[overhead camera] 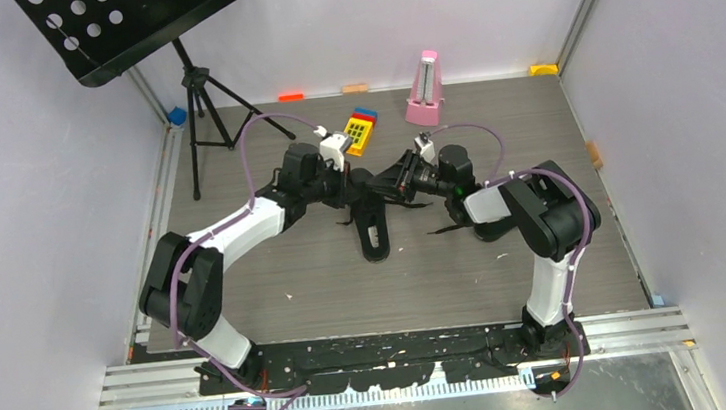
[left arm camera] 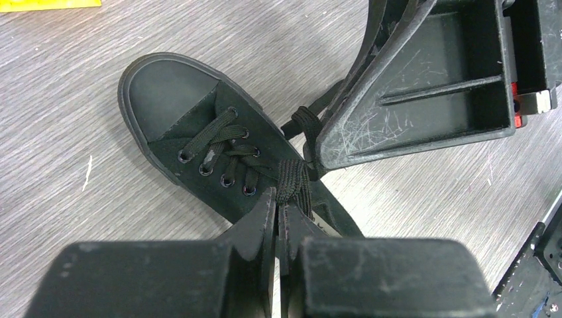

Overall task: Tie the shoes
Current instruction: Cross the shoelace with the shoelace.

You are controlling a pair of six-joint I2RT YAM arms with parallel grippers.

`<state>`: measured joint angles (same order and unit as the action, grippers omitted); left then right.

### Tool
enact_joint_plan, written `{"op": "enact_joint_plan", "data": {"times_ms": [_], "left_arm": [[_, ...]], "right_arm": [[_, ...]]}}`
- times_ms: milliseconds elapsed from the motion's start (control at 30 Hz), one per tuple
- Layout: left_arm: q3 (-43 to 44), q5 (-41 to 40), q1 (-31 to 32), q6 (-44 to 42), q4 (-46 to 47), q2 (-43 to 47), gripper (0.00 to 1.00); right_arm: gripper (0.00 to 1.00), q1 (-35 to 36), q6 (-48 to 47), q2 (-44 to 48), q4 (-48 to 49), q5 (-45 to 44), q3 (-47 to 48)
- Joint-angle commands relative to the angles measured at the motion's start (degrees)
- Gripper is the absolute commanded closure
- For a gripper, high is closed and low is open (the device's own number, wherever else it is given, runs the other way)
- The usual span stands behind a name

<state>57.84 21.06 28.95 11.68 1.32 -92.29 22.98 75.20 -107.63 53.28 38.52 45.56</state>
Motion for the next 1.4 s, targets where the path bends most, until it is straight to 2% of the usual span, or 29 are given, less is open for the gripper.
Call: {"op": "enact_joint_plan", "data": {"times_ms": [0, 567, 1133, 1200, 1367], "left_arm": [[2.4, 1.3, -0.3, -1.2, -0.5, -0.5, 0.98], [3.4, 5.6, -0.3, -1.5, 0.7, -1.7, 0.98], [6.7, 6.1, -0.3, -2.1, -1.1, -3.8, 0.98], [7.3, 6.1, -0.3, -2.2, -1.1, -4.1, 0.98], [8.8, 5.7, -0.3, -2.7, -4.1, -4.9, 0.98]], "right_arm": [[0.71, -0.4, 0.3, -1.3, 5.3, 2.6, 2.1], [0.63, -0.4, -0.9, -2.8, 3.0, 3.2, 4.5], [0.63, -0.4, -2.8, -2.3, 1.1, 4.0, 3.8], [0.65, -0.4, -3.0, -2.1, 0.7, 4.0, 3.6], [0.78, -0.4, -3.9, -1.6, -0.5, 3.8, 3.3]]}}
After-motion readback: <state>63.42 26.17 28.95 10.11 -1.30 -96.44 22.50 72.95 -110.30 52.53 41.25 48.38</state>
